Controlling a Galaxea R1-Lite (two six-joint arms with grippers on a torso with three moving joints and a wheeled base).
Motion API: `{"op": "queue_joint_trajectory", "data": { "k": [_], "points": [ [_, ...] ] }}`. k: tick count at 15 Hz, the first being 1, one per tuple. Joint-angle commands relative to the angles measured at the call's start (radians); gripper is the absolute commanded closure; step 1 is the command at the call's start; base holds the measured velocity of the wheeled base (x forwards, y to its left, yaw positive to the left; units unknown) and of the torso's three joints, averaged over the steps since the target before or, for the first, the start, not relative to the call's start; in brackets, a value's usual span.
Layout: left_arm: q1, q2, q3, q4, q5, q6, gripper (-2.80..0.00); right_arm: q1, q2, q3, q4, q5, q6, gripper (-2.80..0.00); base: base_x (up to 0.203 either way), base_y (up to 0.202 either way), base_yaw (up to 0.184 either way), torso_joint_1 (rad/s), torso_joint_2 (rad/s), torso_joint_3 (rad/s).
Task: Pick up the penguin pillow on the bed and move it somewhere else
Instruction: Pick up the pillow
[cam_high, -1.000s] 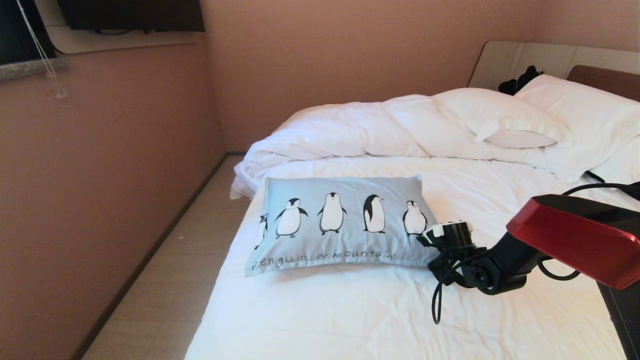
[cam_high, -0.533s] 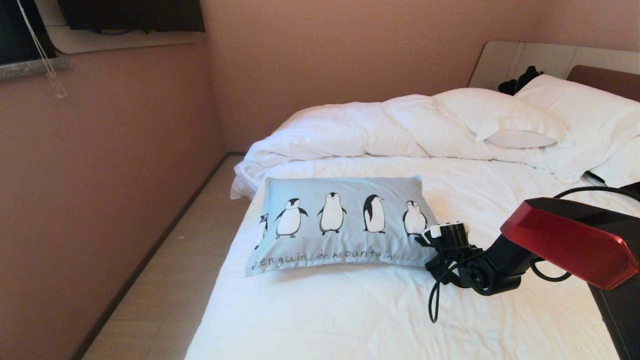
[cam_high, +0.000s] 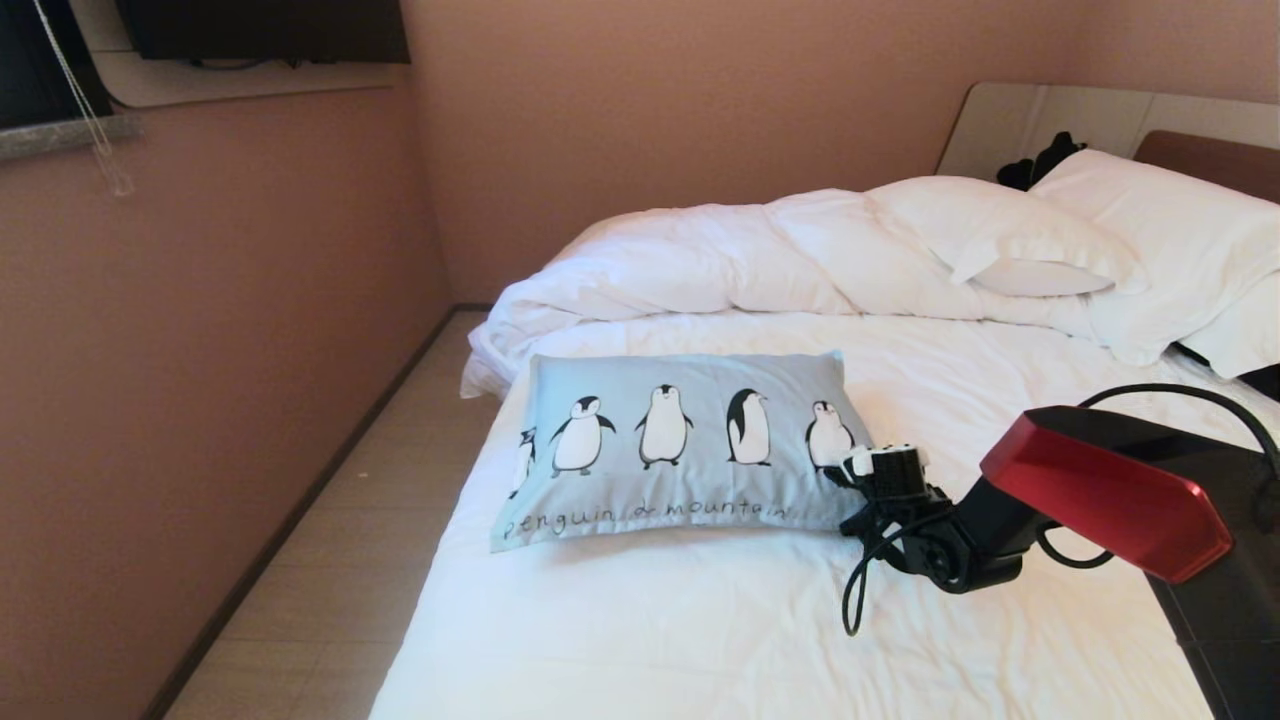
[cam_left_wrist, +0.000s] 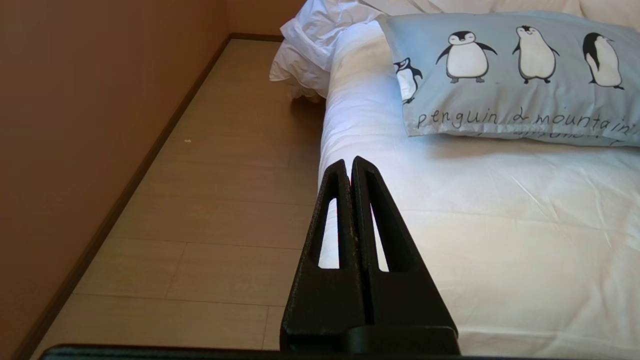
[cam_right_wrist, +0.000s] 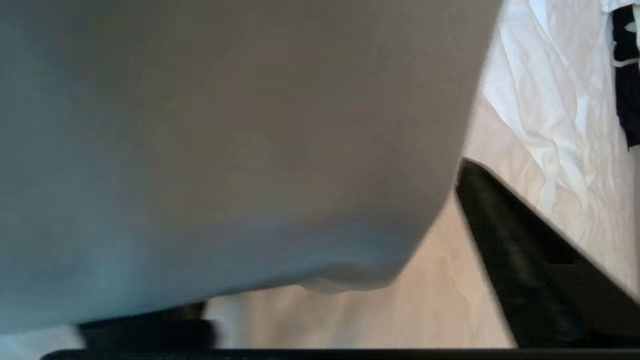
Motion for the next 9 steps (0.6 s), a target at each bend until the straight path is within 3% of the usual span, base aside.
{"op": "queue_joint_trajectory", "data": {
  "k": [1,9],
  "points": [
    [0.0,0.0,0.003,-0.001,0.001,-0.001,0.0,0.002,0.011,-0.003,-0.006,-0.005,-0.003,0.0,0.0,0.0,0.0,0.0,0.0,0.0],
    [0.0,0.0,0.003,-0.001,0.0,-0.001,0.0,0.002,0.013,-0.005,-0.006,-0.005,-0.001,0.0,0.0,0.0,0.0,0.0,0.0,0.0]
  ]
}}
